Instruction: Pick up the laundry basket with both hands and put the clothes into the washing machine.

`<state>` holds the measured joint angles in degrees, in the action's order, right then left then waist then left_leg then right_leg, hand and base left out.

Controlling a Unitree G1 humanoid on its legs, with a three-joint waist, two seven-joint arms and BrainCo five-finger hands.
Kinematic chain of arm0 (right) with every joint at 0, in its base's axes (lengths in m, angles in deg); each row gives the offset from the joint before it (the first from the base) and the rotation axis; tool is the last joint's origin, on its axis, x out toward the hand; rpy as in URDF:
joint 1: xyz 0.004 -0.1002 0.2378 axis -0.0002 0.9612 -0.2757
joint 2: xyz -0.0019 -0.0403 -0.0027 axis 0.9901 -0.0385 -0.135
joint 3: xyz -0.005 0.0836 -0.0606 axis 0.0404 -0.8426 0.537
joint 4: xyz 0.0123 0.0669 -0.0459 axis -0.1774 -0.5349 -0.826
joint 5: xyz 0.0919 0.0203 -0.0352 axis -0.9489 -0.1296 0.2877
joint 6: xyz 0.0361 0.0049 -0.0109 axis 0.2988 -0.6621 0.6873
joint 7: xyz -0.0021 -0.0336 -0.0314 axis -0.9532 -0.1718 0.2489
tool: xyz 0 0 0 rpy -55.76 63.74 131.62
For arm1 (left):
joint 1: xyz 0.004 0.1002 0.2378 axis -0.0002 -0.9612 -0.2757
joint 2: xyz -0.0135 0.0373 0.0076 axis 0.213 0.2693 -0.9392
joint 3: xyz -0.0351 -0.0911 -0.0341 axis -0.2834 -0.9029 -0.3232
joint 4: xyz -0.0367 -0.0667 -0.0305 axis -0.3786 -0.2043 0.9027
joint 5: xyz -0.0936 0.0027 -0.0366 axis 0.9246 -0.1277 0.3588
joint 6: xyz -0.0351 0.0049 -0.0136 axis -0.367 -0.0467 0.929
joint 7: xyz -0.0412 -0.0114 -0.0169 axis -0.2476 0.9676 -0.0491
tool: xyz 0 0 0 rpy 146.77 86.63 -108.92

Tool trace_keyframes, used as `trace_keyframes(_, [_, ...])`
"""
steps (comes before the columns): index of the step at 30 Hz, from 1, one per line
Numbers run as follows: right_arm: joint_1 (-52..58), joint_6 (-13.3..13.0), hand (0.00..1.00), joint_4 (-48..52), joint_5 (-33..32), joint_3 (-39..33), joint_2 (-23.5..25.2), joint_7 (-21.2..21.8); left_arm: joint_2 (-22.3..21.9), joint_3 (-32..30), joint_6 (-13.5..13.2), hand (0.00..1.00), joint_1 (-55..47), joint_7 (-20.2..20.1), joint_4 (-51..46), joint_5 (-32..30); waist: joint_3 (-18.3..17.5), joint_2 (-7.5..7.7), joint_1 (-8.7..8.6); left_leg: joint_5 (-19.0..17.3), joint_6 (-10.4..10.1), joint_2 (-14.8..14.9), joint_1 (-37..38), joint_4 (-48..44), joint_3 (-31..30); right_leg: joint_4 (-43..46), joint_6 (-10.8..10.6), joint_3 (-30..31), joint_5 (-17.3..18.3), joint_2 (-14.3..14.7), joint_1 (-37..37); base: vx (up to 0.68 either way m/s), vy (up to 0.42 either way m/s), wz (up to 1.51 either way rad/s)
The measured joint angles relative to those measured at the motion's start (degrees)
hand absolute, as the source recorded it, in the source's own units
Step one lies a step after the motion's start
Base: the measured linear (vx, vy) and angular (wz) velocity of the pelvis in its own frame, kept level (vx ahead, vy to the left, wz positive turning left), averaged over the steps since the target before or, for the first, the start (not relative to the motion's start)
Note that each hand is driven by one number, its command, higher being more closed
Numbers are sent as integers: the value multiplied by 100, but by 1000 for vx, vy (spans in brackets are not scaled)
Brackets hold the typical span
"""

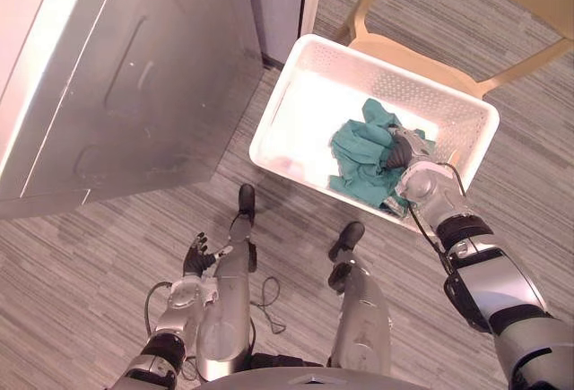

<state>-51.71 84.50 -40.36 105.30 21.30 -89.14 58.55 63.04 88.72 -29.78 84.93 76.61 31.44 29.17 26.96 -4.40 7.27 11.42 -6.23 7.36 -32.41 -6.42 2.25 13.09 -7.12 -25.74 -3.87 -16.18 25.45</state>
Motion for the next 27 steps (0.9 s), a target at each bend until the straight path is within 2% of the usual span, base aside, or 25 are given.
trace_keyframes(5, [5,17,100,-8,-13,-301,105,-69,-2,-11,3,0,0,16,-64,8,0,1,5,1,2,-2,-73,-37,-19,35,1,-11,-5,-9,55,-3,-42,2])
trace_keyframes(10, [-4,35,100,-168,-285,-655,262,-244,-35,-36,5,0,0,97,-107,19,-1,3,21,2,2,-29,-73,-40,-18,68,-2,-19,-5,-44,54,-7,-33,3])
trace_keyframes(13, [2,89,100,-186,-1107,-1259,487,-428,-102,-175,16,0,0,121,-117,25,-2,4,24,1,1,-43,-73,-32,4,66,-19,-20,-19,-68,52,-2,-12,1])
trace_keyframes(15, [7,61,100,-177,-2288,-1894,730,-665,-164,-324,39,0,-1,193,-184,124,-3,6,27,4,5,-43,-71,-20,59,66,-54,-34,-43,-92,45,6,-35,4])
trace_keyframes(16, [7,41,100,-170,-2555,-2064,785,-689,-194,-369,62,0,-1,212,-224,128,-3,7,27,6,7,-43,-67,-14,76,66,-54,-38,-44,-99,41,12,-39,5])
trace_keyframes(18, [17,-154,100,-110,-3837,-2714,1003,-834,-320,-532,81,0,0,230,-360,129,-5,9,21,9,9,-46,-41,5,117,66,-72,-59,-57,-137,-3,18,-28,8])
trace_keyframes(19, [20,-202,100,-93,-4163,-2846,1061,-878,-359,-566,86,0,0,231,-385,129,-5,9,13,9,10,-44,-28,11,130,65,-72,-79,-57,-144,-30,29,-31,14])
trace_keyframes(21, [153,-382,100,87,-5226,-3306,1281,-898,-485,-671,137,0,-2,237,-448,132,-4,10,7,65,54,-8,122,112,286,62,-80,-164,-48,-174,-171,39,-45,14])
trace_keyframes(25, [311,-661,100,469,-7107,-3796,1831,-908,-607,-798,217,0,-13,247,-466,233,-7,20,15,52,36,-6,377,206,377,67,-88,-181,-10,-215,-358,20,-48,-1])
trace_keyframes(27, [408,-736,100,837,-7598,-3811,2050,-908,-656,-852,242,0,-22,249,-505,248,-7,19,-30,40,17,51,503,280,614,114,-106,-188,38,-257,-426,2,-66,8])
